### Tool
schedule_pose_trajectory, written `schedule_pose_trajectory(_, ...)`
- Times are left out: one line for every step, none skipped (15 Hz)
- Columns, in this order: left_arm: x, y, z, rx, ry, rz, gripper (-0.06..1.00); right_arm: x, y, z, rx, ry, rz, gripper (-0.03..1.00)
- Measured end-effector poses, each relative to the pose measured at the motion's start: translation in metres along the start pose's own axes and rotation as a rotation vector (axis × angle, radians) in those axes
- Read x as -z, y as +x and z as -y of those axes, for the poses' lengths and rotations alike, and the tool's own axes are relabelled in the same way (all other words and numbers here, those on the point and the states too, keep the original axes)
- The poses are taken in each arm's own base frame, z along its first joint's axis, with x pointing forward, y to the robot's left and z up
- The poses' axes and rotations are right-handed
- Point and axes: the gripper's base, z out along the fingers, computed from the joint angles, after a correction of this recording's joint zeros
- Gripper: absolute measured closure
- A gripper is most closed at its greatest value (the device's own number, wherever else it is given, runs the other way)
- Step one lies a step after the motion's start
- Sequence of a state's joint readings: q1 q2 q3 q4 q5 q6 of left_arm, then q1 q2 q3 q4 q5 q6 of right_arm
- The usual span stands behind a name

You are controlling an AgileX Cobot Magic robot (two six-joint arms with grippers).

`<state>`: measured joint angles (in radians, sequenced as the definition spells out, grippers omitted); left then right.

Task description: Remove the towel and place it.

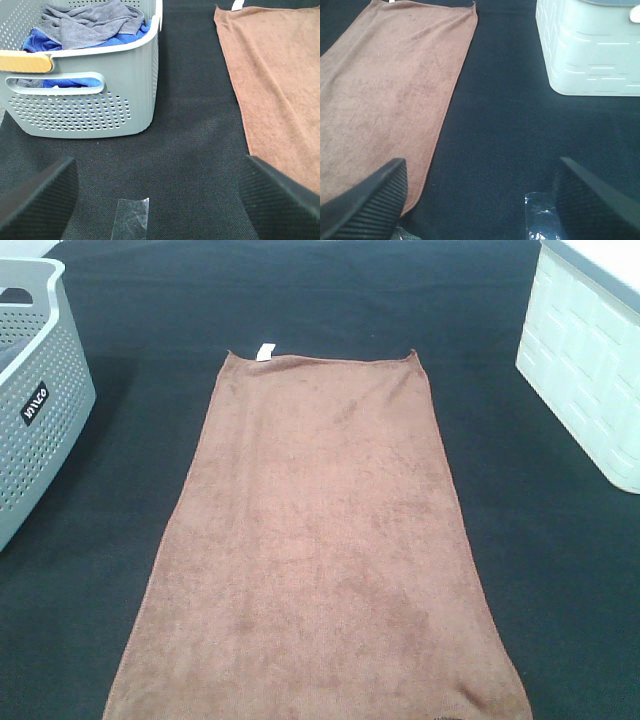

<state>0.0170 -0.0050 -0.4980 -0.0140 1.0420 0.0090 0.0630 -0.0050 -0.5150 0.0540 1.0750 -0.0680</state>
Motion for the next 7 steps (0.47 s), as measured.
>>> schedule_pose_trajectory(0.0, 0.0, 0.0, 0.0, 0.0, 0.0, 0.12, 0.0, 0.0, 0.0, 0.0, 0.0, 0.0, 0.23)
schedule_pose_trajectory(0.0, 0.0, 0.0, 0.0, 0.0, 0.0, 0.12, 0.0, 0.0, 0.0, 0.0, 0.0, 0.0, 0.23)
schedule_pose_trajectory(0.0, 0.0, 0.0, 0.0, 0.0, 0.0, 0.12, 0.0, 0.0, 0.0, 0.0, 0.0, 0.0, 0.23)
schedule_pose_trajectory(0.0, 0.0, 0.0, 0.0, 0.0, 0.0, 0.12, 0.0, 0.0, 0.0, 0.0, 0.0, 0.0, 0.23)
schedule_pose_trajectory(0.0, 0.0, 0.0, 0.0, 0.0, 0.0, 0.12, 0.0, 0.0, 0.0, 0.0, 0.0, 0.0, 0.23)
schedule_pose_trajectory(0.0, 0.0, 0.0, 0.0, 0.0, 0.0, 0.12, 0.0, 0.0, 0.0, 0.0, 0.0, 0.0, 0.23)
schedule_pose_trajectory(0.0, 0.0, 0.0, 0.0, 0.0, 0.0, 0.12, 0.0, 0.0, 0.0, 0.0, 0.0, 0.0, 0.23)
